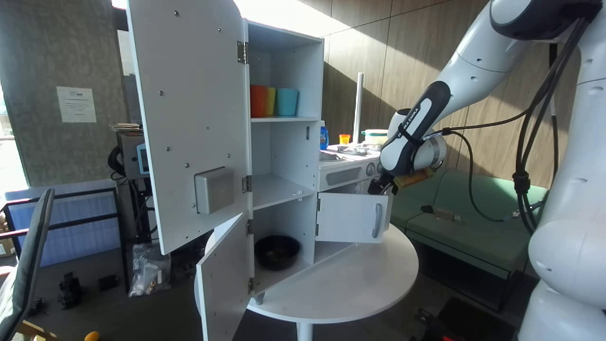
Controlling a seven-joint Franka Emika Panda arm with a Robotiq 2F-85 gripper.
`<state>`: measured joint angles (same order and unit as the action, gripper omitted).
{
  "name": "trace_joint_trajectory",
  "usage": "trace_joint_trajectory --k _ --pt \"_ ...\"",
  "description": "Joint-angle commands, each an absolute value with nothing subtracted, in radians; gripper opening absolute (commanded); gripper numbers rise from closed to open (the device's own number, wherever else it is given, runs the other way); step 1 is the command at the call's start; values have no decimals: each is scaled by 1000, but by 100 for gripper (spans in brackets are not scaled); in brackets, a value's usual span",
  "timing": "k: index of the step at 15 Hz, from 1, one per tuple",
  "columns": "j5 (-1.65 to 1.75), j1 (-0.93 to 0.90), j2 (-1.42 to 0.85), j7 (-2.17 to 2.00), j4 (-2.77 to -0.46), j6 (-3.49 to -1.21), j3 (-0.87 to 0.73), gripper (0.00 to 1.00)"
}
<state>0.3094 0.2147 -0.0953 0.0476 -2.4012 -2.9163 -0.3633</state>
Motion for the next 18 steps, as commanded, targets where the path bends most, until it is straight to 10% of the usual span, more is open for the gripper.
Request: trace_joint_trajectory --k 1,18 --pt "414 221 -48 64 -2451 -2860 -362 100" --pt "342 155 64 117 -2790 -3191 -242 100"
